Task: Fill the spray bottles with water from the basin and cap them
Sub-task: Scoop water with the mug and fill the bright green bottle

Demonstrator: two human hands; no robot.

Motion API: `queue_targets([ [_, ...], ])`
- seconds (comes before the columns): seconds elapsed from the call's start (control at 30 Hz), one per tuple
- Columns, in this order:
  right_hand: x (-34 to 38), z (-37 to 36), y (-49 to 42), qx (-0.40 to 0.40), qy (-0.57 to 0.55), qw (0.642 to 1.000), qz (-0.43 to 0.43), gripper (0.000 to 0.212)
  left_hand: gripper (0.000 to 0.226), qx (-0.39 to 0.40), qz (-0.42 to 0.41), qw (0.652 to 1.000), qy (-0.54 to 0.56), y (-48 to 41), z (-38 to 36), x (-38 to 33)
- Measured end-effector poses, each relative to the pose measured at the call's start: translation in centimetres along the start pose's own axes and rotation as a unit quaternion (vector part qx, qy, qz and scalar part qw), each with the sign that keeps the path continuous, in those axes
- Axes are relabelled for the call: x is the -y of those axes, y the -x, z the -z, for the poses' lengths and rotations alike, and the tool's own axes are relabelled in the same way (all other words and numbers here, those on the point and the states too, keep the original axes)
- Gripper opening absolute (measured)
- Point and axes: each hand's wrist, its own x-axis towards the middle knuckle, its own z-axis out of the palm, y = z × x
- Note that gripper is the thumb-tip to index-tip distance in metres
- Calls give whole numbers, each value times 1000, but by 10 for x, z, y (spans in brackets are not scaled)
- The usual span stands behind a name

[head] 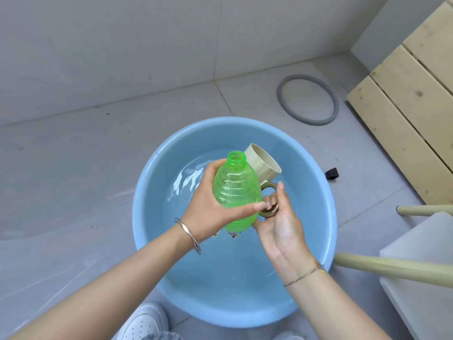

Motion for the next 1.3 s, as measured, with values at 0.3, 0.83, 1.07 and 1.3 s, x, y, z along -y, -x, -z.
queue_targets([
  [0.3,7,-1,4,23,61,996,55,38,72,-12,-18,999,-33,2,3,8],
  [0.83,39,60,-22,35,692,611,383,46,79,-74,0,995,-68,0,41,45],
  [1.07,21,71,-36,72,747,544,374,47,79,-64,13,994,-93,4,44,55],
  [1.3,15,70,-40,74,759,533,366,43,79,-58,14,993,-102,4,44,56],
])
